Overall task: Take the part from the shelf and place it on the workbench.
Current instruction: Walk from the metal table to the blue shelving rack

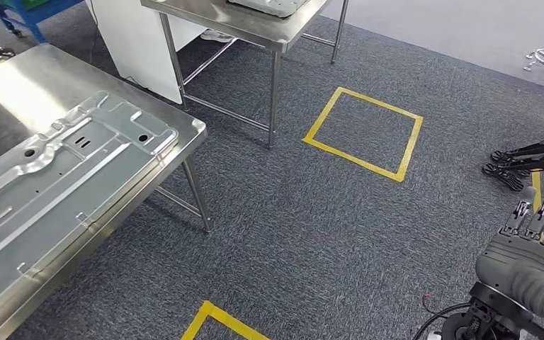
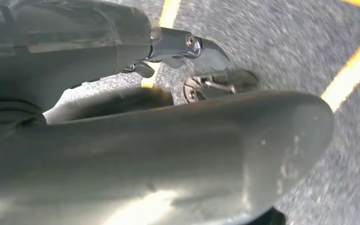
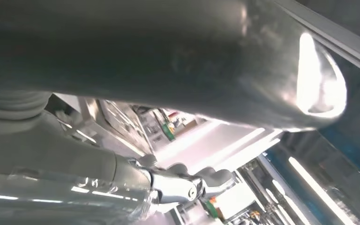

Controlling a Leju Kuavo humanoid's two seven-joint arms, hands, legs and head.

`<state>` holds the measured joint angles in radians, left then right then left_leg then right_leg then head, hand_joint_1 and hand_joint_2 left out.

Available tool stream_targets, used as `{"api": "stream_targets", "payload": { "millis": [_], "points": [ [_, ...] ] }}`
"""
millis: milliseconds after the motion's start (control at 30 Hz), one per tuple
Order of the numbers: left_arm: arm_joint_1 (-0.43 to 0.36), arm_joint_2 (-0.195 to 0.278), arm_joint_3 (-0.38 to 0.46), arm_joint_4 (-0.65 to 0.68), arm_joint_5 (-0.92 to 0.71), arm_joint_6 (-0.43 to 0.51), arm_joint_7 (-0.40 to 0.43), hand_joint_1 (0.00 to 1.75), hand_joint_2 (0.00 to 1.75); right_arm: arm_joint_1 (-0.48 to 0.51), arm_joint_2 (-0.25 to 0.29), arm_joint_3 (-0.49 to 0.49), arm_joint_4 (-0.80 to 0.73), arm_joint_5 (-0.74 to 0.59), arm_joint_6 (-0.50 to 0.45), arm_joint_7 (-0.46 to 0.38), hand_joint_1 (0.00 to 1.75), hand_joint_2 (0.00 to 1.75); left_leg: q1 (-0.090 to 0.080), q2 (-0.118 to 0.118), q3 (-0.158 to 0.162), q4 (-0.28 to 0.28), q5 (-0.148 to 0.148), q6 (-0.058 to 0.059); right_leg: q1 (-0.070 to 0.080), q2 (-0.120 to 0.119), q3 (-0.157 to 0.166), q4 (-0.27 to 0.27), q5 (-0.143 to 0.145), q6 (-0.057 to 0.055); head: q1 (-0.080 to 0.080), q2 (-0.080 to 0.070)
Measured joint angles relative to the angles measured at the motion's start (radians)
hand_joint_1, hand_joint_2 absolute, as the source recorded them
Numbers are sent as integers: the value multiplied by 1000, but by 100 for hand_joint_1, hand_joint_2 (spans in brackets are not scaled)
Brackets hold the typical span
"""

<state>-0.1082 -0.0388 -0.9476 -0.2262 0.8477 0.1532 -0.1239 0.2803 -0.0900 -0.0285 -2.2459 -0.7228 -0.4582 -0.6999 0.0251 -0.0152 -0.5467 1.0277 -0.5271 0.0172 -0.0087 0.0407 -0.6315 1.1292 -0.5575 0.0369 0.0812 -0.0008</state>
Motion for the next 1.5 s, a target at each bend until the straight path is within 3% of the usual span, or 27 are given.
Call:
{"api": "stream_targets", "payload": {
  "millis": [67, 133, 233, 300, 367, 400, 467, 500, 533, 600, 667, 700, 733, 800, 833, 900, 967, 1033, 1100, 1133, 1167, 1267, 1333, 1367, 1400, 1467, 1500],
  "points": [
    [2, 0, 0, 0, 3, -2, -1, 0, 0, -1, 2, -2, 12, -1, 1, 0, 0, 0, -3, 38, 7, 0, -9, 3, -5, -30, -67, 116, -41, 9, 12, 0],
    [2, 0, 0, 1, 5, -4, -3, 0, 0, 1, 5, -5, 23, -2, 0, 0, 0, 0, -4, 69, 14, 0, -17, 0, -9, -40, -83, 133, -21, 12, 20, 0],
    [-3, -5, 0, 1, -1, -7, -4, 0, 0, 4, 7, -13, 30, -14, 3, 0, 0, 0, -6, 100, 32, -1, -31, -10, -4, -78, 1, -37, 71, 1, 28, 0],
    [-5, -9, 0, 1, -11, -6, -3, 0, 0, 13, 9, -29, 33, -35, 15, 0, 0, 0, -9, 111, 40, -4, -38, -19, 7, -103, 36, -102, 81, -13, 29, 0],
    [-6, -13, 0, 1, -20, -3, -1, 0, 0, 33, 10, -55, 34, -69, 38, 0, 0, 0, -8, 122, 49, -12, -40, -31, 12, -94, 40, -110, 76, -26, 28, 0],
    [-6, -14, 0, 0, -24, -1, -1, 0, 0, 44, 11, -70, 35, -86, 49, 0, 0, 0, -7, 110, 55, -13, -44, -36, 11, -87, 45, -117, 77, -32, 28, 0],
    [-7, -15, 0, 0, -28, 2, 0, 0, 0, 54, 14, -98, 39, -112, 71, 0, 0, 0, -6, 55, 42, 29, -76, -42, 6, -70, 58, -134, 82, -44, 21, 0],
    [-7, -14, 0, 0, -29, 3, 0, 0, 0, 55, 15, -110, 42, -119, 79, 0, 0, 0, -6, 23, 18, 80, -102, -42, 4, -62, 62, -138, 83, -50, 14, 0],
    [-6, -14, 0, 0, -30, 3, 1, 0, 0, 55, 18, -120, 45, -124, 85, 0, 0, 0, -6, 8, -18, 145, -131, -40, 5, -51, 63, -140, 82, -54, 5, 0],
    [-4, -14, 0, 0, -32, 4, 2, 0, 0, 55, 22, -136, 53, -129, 89, 0, 0, 0, -7, 6, -82, 243, -152, -39, 7, -23, 64, -139, 80, -58, -8, 0],
    [-3, -14, 0, 0, -32, 5, 3, 0, 0, 54, 25, -152, 60, -136, 90, 1, 0, 0, -7, 5, -90, 216, -99, -37, 8, 9, 68, -136, 76, -57, -18, 0],
    [-4, -14, 0, 0, -32, 6, 3, 0, 0, 53, 25, -159, 62, -141, 90, 1, 0, 0, -6, -14, -71, 156, -53, -35, 8, 24, 70, -132, 72, -54, -22, 0],
    [-4, -14, 0, 0, -32, 6, 3, 0, 0, 52, 26, -165, 65, -143, 90, 3, 0, 0, -2, -49, -51, 99, -19, -33, 7, 38, 71, -127, 67, -49, -25, 0],
    [-6, -15, 0, 0, -31, 6, 3, 0, 0, 48, 27, -177, 70, -147, 91, 6, 0, 0, 2, -105, -22, 23, 7, -28, 3, 65, 64, -115, 58, -36, -26, 0],
    [-6, -16, 0, 0, -31, 6, 3, 0, 0, 46, 27, -182, 72, -147, 91, 8, 0, 0, 0, -111, -18, 17, 0, -24, -1, 79, 59, -113, 58, -28, -26, 0],
    [-7, -18, 0, -1, -31, 6, 3, 0, 0, 46, 28, -192, 74, -147, 92, 9, 0, 0, -3, -80, -8, 6, -1, -14, -8, 97, 53, -115, 60, -14, -26, 0],
    [-8, -21, 0, -1, -31, 7, 2, 0, 0, 43, 27, -202, 75, -148, 92, 9, 0, 0, -3, -41, 7, -7, -1, -3, -5, 53, 35, -79, 42, -4, -16, 0],
    [-7, -23, 0, -1, -30, 10, 2, 0, 0, 35, 27, -206, 78, -153, 92, 11, 0, 0, -7, 2, 18, -12, -6, 4, -2, -11, -24, 30, -9, 5, -3, 0],
    [-9, -23, 0, -1, -25, 16, -1, 0, 0, 27, 26, -206, 84, -162, 89, 21, 0, 0, -11, 44, 25, -12, -15, 6, -3, -32, -88, 138, -42, 11, 2, 0],
    [-13, -23, 0, -1, -20, 20, -2, 0, 0, 20, 24, -205, 87, -166, 85, 29, 0, 0, -12, 63, 29, -12, -20, 6, -4, -36, -99, 152, -33, 11, 4, 0],
    [-18, -25, 0, -1, -15, 23, -5, 0, 0, 9, 20, -205, 90, -169, 79, 38, 0, 0, -13, 79, 34, -12, -25, 4, -4, -40, -91, 129, -6, 9, 5, 0],
    [-38, -33, 0, -3, 5, 30, -17, 0, 0, -35, -2, -201, 92, -168, 48, 64, 0, 0, -17, 118, 51, -13, -40, -4, 8, -81, 1, -53, 86, -12, 10, 0],
    [-46, -39, 0, -4, 13, 31, -22, 0, 0, -60, -17, -199, 92, -162, 28, 73, 0, 0, -19, 135, 57, -15, -47, -12, 19, -102, 29, -106, 90, -29, 11, 0],
    [-48, -42, 0, -5, 16, 31, -23, 0, 0, -67, -23, -198, 91, -160, 21, 74, 0, 0, -19, 143, 61, -18, -49, -17, 21, -95, 29, -110, 88, -35, 11, 0],
    [-48, -45, 0, -5, 17, 31, -23, 0, 0, -70, -30, -197, 88, -158, 15, 73, 0, 0, -19, 146, 67, -21, -53, -22, 19, -85, 33, -116, 89, -40, 11, 0],
    [-46, -49, 1, -6, 20, 29, -20, 0, 0, -73, -40, -196, 80, -158, 7, 67, 0, 0, -18, 86, 65, 4, -75, -30, 14, -69, 46, -134, 92, -50, 8, 0],
    [-43, -50, 1, -7, 22, 27, -19, 0, 0, -75, -43, -195, 76, -158, 5, 63, 0, 0, -17, 47, 47, 46, -98, -32, 10, -62, 53, -142, 94, -55, 3, 0]
  ]
}}
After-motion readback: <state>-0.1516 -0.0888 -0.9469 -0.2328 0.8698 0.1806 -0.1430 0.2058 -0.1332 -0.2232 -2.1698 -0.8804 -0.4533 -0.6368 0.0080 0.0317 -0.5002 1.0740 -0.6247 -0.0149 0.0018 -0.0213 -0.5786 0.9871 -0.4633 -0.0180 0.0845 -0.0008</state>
